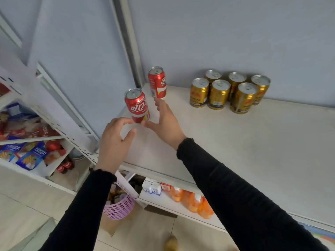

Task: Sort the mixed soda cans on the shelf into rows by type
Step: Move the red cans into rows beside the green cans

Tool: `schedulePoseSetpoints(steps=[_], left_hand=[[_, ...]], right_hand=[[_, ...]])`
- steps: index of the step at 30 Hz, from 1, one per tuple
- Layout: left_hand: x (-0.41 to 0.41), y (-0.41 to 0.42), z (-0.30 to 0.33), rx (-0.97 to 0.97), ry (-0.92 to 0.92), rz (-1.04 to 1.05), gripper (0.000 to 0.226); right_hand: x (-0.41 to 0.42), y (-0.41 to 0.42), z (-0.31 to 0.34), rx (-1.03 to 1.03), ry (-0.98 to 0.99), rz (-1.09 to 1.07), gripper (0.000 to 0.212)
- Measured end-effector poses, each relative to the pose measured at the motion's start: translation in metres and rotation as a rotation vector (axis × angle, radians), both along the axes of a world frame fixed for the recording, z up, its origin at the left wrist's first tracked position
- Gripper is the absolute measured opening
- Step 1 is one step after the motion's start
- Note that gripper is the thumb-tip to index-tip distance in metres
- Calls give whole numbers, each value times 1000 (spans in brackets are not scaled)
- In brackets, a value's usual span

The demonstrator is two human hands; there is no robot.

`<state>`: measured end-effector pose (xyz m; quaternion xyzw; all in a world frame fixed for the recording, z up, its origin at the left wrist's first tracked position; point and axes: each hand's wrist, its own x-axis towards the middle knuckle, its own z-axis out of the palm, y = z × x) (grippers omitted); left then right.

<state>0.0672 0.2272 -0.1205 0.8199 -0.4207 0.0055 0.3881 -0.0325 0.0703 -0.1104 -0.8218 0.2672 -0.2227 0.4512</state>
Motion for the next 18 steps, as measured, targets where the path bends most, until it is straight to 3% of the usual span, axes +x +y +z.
schedulePoseSetpoints(steps=[2, 6, 12, 14, 18], left_hand=[[20, -3, -4, -19, 22, 14, 21], [50, -16, -11, -107, 132, 26, 20], [73, -59, -4, -194, 262, 46, 16], [76, -86, 1, -153, 289, -3, 27], [76, -153, 9, -70, 361, -115, 74]], right_hand=[[28, 1, -3, 75, 12, 11, 91], [56, 1, -19, 165, -41, -18, 80], [34, -6, -24, 172, -83, -113, 70], [13, -10, -24, 153, -84, -156, 69], [-31, -16, -21, 133, -80, -259, 64]])
